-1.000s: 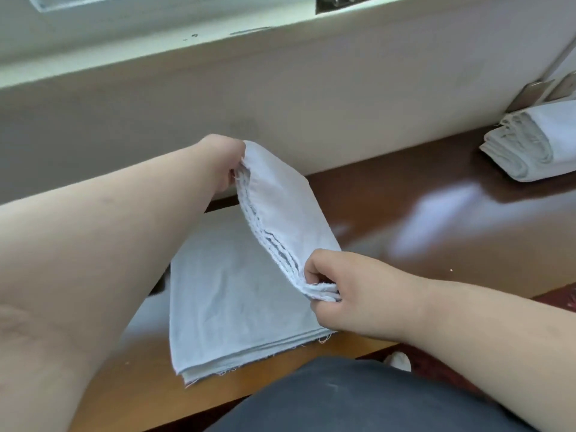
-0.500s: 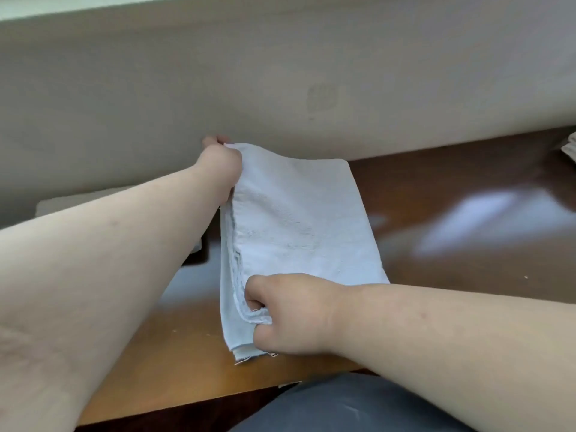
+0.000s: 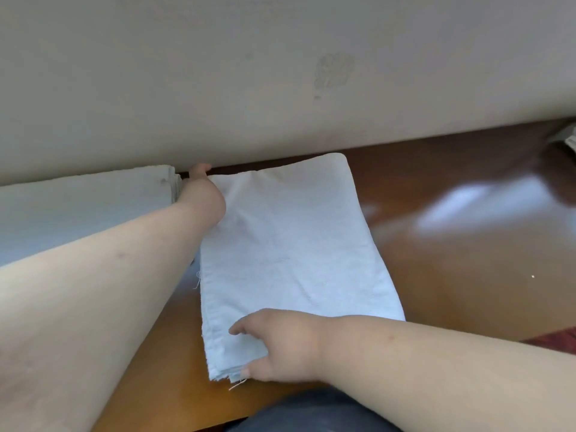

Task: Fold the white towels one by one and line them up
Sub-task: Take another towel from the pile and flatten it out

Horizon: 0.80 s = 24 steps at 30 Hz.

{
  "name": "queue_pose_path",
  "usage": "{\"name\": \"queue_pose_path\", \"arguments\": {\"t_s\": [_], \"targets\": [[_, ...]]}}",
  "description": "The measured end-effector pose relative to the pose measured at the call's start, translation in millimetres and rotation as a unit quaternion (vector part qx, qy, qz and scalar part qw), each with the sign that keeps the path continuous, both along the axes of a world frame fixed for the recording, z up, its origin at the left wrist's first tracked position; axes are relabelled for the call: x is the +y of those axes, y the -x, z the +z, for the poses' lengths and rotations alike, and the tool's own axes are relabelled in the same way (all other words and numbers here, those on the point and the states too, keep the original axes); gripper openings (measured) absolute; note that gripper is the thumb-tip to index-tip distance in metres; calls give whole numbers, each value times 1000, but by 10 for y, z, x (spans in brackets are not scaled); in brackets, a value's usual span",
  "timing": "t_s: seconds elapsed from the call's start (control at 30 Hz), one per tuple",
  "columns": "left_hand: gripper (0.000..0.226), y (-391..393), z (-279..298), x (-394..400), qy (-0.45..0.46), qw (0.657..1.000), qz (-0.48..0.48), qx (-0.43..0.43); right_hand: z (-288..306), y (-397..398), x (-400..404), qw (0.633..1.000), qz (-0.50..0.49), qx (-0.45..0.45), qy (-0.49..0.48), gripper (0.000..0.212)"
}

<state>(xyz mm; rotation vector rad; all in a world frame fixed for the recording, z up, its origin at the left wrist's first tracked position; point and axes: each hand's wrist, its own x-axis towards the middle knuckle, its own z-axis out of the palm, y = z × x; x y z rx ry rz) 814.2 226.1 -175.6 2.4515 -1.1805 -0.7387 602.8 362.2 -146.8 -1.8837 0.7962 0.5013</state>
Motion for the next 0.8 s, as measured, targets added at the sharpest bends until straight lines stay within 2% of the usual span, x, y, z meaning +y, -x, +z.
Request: {"name": "queue_pose_path", "arguments": {"t_s": [0.07,0.17,0.23,0.27,0.3,0.37,0.43,0.5,0.57,0.63,0.7,0.8], "targets": [[65,5,-34,1,19,1000,-22,-8,53,236,-121,998,-67,-18,-13,56],[64,40,-71,83,67,996,13,-52,77,714,-400,972,-206,-11,114,39],[54,163,-74,180,93,979,-81,-160,18,1115,-561,927,-308,17,215,37],[49,239,-84,260,114,969,-133,-175,-27,1294,-604,907,-351,42,230,42],[44,356,-89,333,123,962,-178,-168,-80,1474,-623,893,-387,73,216,49],[38,661,-41,484,107,963,-223,-111,-204,1719,-589,882,-437,125,122,65],[36,1003,38,668,45,968,-245,-42,-291,1815,-544,882,-449,143,13,72],[33,1343,109,841,-21,963,-269,15,-291,1856,-654,883,-447,142,-28,76],[33,1628,159,971,-59,954,-292,44,-188,1843,-1010,894,-429,124,41,75],[36,1823,171,1061,-83,947,-307,52,-46,1745,-1490,905,-400,90,117,62],[37,1940,162,1129,-106,945,-304,61,98,1562,-1986,918,-363,48,152,50],[39,2080,132,1226,-127,952,-269,78,189,1199,-2616,930,-330,-22,161,45]]}}
